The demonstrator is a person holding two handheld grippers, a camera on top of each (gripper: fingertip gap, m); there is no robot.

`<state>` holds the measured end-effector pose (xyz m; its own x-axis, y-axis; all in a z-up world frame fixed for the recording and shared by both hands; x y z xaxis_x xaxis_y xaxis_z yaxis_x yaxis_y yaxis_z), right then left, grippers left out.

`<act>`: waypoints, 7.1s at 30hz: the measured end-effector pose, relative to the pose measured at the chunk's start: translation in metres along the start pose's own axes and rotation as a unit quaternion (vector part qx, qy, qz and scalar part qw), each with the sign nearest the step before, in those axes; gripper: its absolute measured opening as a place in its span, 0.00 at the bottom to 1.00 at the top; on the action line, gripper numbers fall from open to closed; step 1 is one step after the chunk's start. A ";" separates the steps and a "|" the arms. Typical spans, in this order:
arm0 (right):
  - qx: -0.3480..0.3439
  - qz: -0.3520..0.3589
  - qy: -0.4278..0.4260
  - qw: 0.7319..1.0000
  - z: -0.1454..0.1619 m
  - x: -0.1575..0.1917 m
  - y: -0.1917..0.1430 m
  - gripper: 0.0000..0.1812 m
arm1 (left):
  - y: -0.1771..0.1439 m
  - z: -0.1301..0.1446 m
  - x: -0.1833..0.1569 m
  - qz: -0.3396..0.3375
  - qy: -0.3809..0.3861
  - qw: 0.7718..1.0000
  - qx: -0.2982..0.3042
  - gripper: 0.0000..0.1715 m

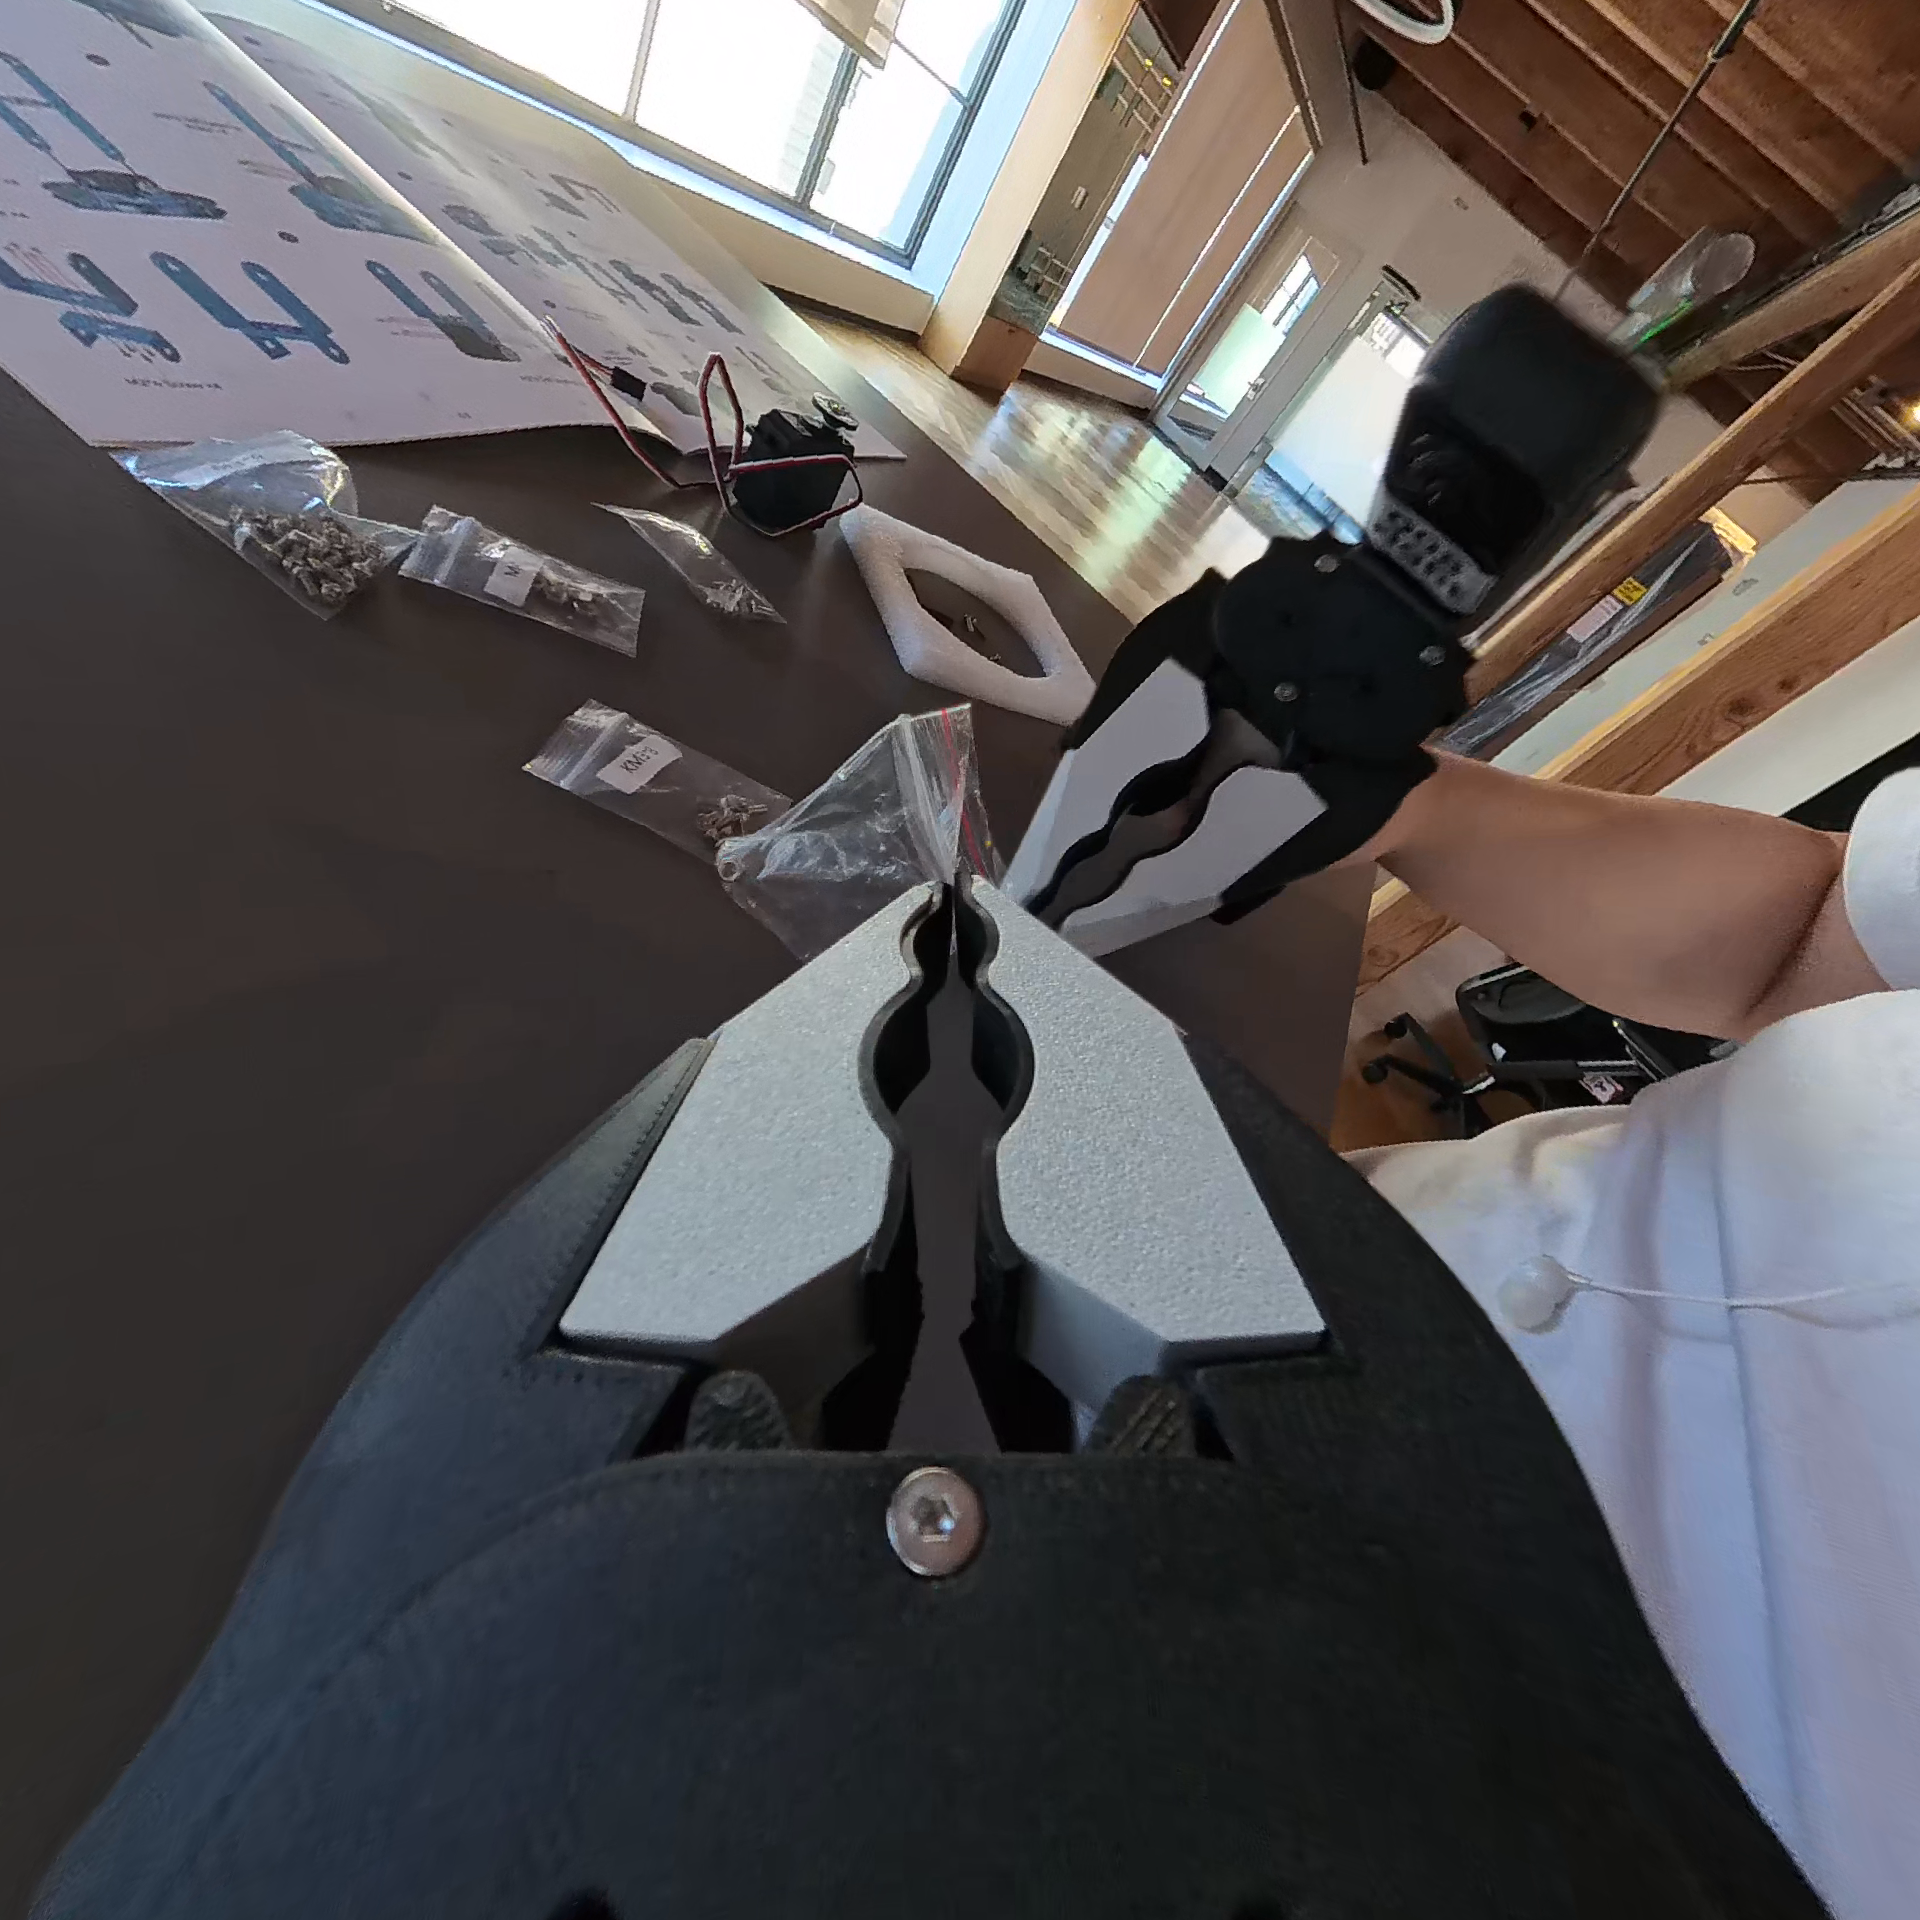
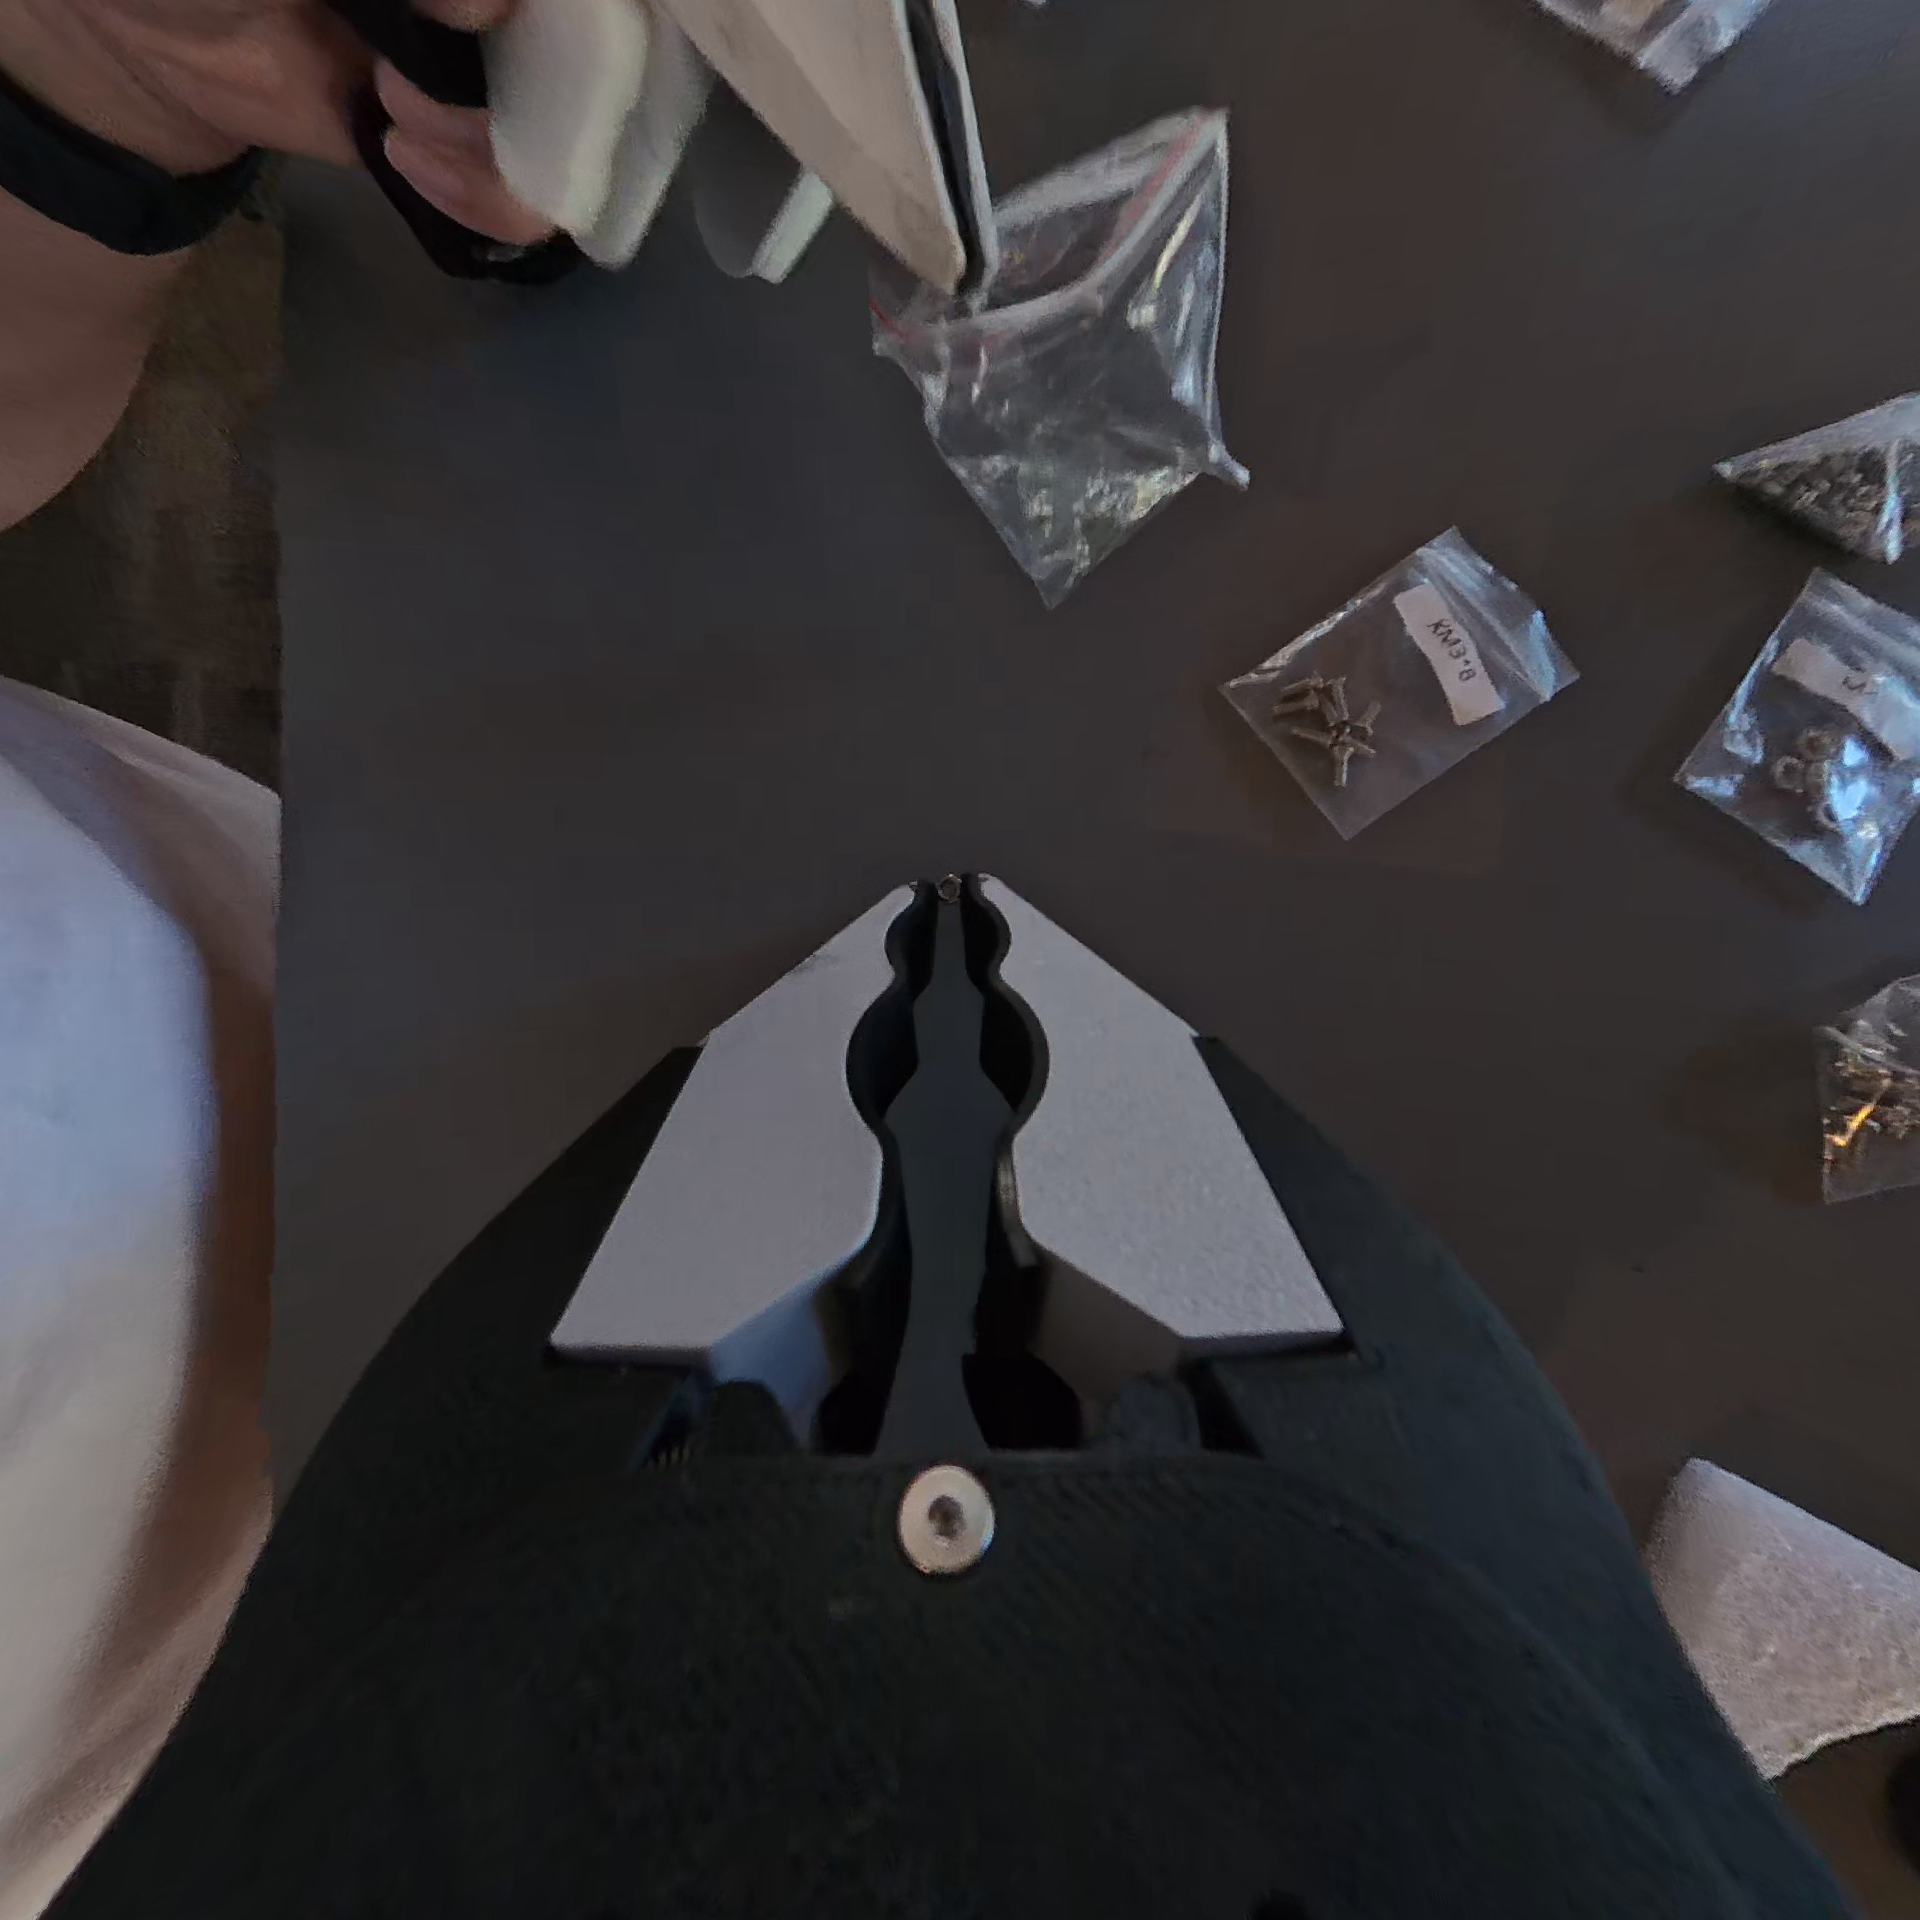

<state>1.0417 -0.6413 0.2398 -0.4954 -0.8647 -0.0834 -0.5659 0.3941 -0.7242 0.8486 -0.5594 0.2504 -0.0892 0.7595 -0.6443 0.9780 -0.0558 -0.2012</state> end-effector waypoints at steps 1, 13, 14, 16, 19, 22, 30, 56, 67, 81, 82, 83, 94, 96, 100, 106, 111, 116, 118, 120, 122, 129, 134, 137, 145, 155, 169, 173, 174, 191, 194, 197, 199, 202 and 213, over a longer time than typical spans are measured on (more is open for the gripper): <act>-0.012 0.003 0.000 1.000 -0.004 0.001 -0.003 0.02 | 0.000 0.000 0.000 -0.004 0.001 1.000 0.002 0.00; -0.040 0.051 -0.021 0.998 -0.050 -0.004 -0.014 0.00 | 0.001 0.001 0.002 -0.035 0.008 0.999 0.009 0.00; -0.039 0.039 -0.006 0.998 -0.048 -0.003 -0.010 0.00 | -0.004 0.000 0.004 -0.048 0.011 0.999 0.002 0.00; -0.042 0.025 0.011 0.999 -0.045 -0.002 0.000 0.02 | -0.016 -0.003 0.008 -0.068 0.011 0.997 -0.015 0.00; -0.024 0.019 0.007 1.000 -0.046 -0.001 0.019 0.04 | -0.033 -0.008 0.012 -0.087 0.007 0.996 -0.033 0.00; 0.009 -0.017 -0.028 0.999 -0.056 -0.004 0.032 0.04 | -0.044 -0.010 0.014 -0.115 0.018 0.992 -0.039 0.00; 0.088 -0.072 -0.135 0.984 -0.084 0.008 0.061 0.05 | -0.064 -0.004 0.015 -0.151 0.016 0.986 -0.066 0.00; 0.188 -0.144 -0.218 0.947 -0.115 -0.004 0.091 0.08 | -0.100 0.003 0.001 -0.175 0.023 0.979 -0.099 0.00; 0.196 -0.144 -0.199 0.949 -0.116 -0.004 0.092 0.03 | -0.099 0.003 -0.001 -0.177 0.024 0.979 -0.097 0.00; -0.023 -0.014 -0.229 0.973 -0.161 -0.004 0.036 0.02 | -0.083 0.006 0.000 -0.161 0.014 0.985 -0.068 0.00; -0.013 -0.009 -0.233 0.972 -0.160 -0.006 0.039 0.02 | -0.081 0.005 -0.001 -0.157 0.015 0.985 -0.068 0.00; -0.007 0.000 -0.237 0.972 -0.158 -0.008 0.041 0.02 | -0.080 0.005 -0.002 -0.152 0.015 0.986 -0.067 0.00; -0.018 -0.003 -0.233 0.972 -0.154 -0.015 0.043 0.03 | -0.076 0.001 0.002 -0.069 -0.021 0.993 -0.092 0.00; -0.020 -0.007 -0.232 0.973 -0.155 -0.016 0.042 0.03 | -0.077 0.001 0.003 -0.060 -0.027 0.993 -0.097 0.00; -0.033 -0.015 -0.225 0.974 -0.158 -0.018 0.038 0.04 | -0.081 0.000 0.004 -0.027 -0.045 0.992 -0.113 0.00; -0.056 -0.029 -0.220 0.973 -0.160 -0.021 0.026 0.06 | -0.084 0.001 0.010 0.040 -0.099 0.985 -0.135 0.00; -0.079 -0.037 -0.289 0.953 -0.158 -0.014 0.015 0.08 | -0.083 0.002 0.013 0.067 -0.127 0.980 -0.140 0.00; -0.058 0.029 -0.437 0.897 -0.157 -0.001 0.010 0.09 | -0.080 0.003 0.012 0.084 -0.141 0.978 -0.127 0.00; -0.037 0.035 -0.475 0.879 -0.156 0.002 0.009 0.08 | -0.078 0.003 0.012 0.090 -0.147 0.978 -0.121 0.00; -0.021 0.045 -0.505 0.862 -0.155 0.004 0.009 0.06 | -0.075 0.003 0.010 0.098 -0.151 0.977 -0.114 0.00; -0.002 0.043 -0.526 0.849 -0.154 0.006 0.009 0.04 | -0.073 0.003 0.009 0.107 -0.158 0.976 -0.107 0.00; 0.032 0.016 -0.557 0.830 -0.149 0.013 0.004 0.00 | -0.066 0.002 0.002 0.104 -0.158 0.978 -0.091 0.00; 0.078 -0.044 -0.526 0.846 -0.145 0.015 0.002 0.00 | -0.061 0.001 -0.004 0.043 -0.129 0.987 -0.085 0.00; 0.100 -0.079 -0.488 0.863 -0.144 0.011 0.000 0.00 | -0.055 0.000 -0.009 0.015 -0.111 0.991 -0.078 0.00; 0.086 -0.131 -0.371 0.915 -0.141 -0.009 -0.017 0.00 | -0.044 -0.005 -0.020 0.039 -0.085 0.991 -0.094 0.01; 0.029 -0.190 -0.317 0.929 -0.127 -0.014 -0.078 0.00 | -0.008 -0.006 -0.056 0.142 0.075 0.982 -0.095 0.46; -0.018 -0.269 -0.353 0.896 -0.058 -0.012 -0.202 0.00 | 0.134 -0.012 -0.138 0.317 0.122 0.940 -0.045 0.29; -0.018 -0.288 -0.361 0.887 -0.034 -0.015 -0.223 0.00 | 0.163 -0.006 -0.157 0.324 0.140 0.934 -0.065 0.33; -0.023 -0.298 -0.363 0.882 -0.030 -0.015 -0.228 0.00 | 0.170 -0.004 -0.161 0.330 0.140 0.931 -0.065 0.35; -0.052 -0.339 -0.391 0.854 0.008 -0.031 -0.258 0.00 | 0.214 0.005 -0.183 0.312 0.111 0.939 -0.090 0.24; -0.049 -0.335 -0.406 0.849 0.011 -0.031 -0.256 0.00 | 0.223 0.008 -0.184 0.305 0.099 0.942 -0.101 0.23; -0.048 -0.323 -0.419 0.847 0.016 -0.031 -0.255 0.00 | 0.229 0.012 -0.181 0.305 0.085 0.943 -0.104 0.19; -0.044 -0.319 -0.422 0.848 0.019 -0.033 -0.255 0.00 | 0.230 0.013 -0.180 0.302 0.083 0.943 -0.112 0.16; -0.046 -0.310 -0.424 0.849 0.022 -0.038 -0.257 0.00 | 0.231 0.014 -0.177 0.293 0.074 0.945 -0.126 0.13; -0.044 -0.265 -0.471 0.841 0.028 -0.039 -0.260 0.00 | 0.236 0.010 -0.181 0.279 0.031 0.951 -0.131 0.36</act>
<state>1.2263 -0.7189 0.4123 0.5585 -0.7732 -0.3003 -0.6101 -0.1376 -0.7803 1.0941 -0.7162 0.3120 0.4609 0.6965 -0.5500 0.8839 -0.3046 0.3549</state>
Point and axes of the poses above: each gripper's, where its closed fingertips meet, y out along the fingers, z out of its underside, x = y × z across the jaws, the point moved 10 cm from there along -y, back along the fingers, and after that the axes turned 9 degrees about -y, right-handed, at the moved point
